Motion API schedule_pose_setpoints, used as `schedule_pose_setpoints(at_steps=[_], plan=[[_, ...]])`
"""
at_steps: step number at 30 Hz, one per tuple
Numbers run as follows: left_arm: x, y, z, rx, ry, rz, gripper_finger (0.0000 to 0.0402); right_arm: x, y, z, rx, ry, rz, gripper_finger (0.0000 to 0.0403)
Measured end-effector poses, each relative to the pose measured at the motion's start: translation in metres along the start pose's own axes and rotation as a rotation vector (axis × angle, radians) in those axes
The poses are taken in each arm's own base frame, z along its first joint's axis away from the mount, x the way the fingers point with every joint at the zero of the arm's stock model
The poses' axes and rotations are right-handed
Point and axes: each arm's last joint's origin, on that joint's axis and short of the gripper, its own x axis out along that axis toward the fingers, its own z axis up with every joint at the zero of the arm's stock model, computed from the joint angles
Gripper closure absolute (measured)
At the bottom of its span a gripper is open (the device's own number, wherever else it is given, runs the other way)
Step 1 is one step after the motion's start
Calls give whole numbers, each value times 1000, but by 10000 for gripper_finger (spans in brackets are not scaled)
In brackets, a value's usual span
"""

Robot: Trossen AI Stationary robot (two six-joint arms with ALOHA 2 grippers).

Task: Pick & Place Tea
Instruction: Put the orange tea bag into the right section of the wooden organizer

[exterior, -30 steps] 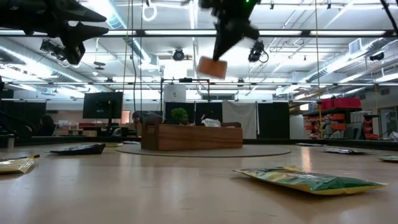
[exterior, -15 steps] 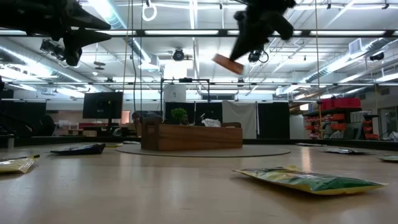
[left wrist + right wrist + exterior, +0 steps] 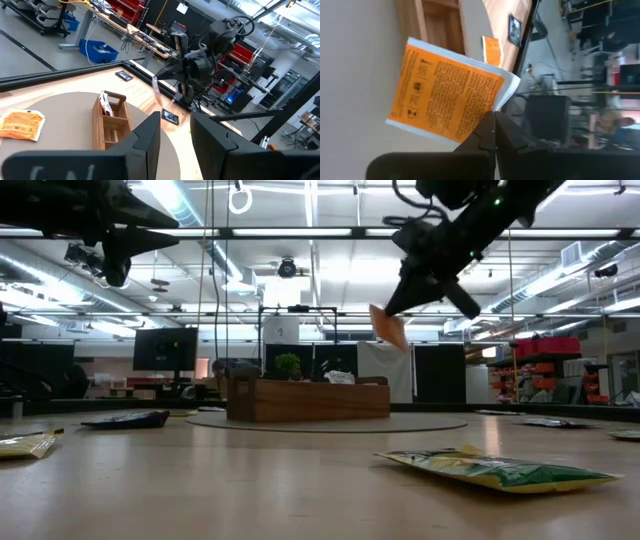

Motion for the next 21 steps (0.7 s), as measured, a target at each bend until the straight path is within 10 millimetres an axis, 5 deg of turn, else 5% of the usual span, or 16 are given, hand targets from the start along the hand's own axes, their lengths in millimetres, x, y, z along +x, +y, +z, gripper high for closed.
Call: schedule_pose_setpoints(at_steps=[21], plan=[[0,0,0,-51,-7,14,291,68,-7,-21,-314,4,-73,403]])
